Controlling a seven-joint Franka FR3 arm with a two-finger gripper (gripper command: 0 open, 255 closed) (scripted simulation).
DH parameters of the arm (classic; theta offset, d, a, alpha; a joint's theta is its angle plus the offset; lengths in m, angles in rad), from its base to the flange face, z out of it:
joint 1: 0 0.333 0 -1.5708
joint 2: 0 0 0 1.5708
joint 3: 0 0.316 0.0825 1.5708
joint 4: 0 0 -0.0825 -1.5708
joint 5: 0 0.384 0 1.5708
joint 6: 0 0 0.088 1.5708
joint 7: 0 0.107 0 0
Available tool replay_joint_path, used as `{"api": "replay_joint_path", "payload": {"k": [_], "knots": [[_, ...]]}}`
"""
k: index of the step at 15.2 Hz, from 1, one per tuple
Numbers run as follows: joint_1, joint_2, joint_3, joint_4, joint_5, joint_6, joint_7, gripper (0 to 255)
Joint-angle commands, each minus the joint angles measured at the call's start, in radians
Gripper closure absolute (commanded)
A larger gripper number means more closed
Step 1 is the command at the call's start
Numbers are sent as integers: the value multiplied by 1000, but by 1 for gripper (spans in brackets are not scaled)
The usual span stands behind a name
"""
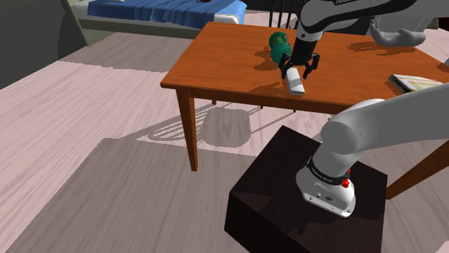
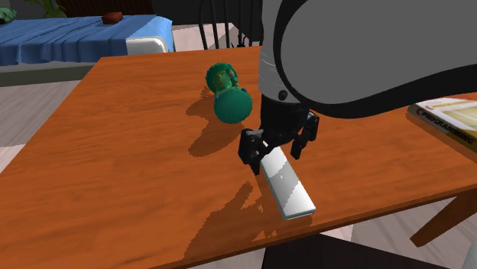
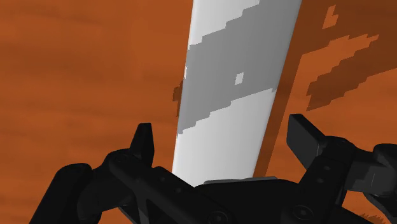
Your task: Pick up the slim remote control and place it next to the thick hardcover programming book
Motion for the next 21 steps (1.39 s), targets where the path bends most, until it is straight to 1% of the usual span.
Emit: {"api": "replay_joint_path", "payload": {"k": [1,6,7,16,21], "knots": [[0,0,0,-7,0,7,2,0],[0,0,0,-7,0,7,2,0],[0,0,0,-7,0,7,2,255],[0,0,0,-7,0,7,2,255],[3,-14,11,52,9,-66,-1,255]]}}
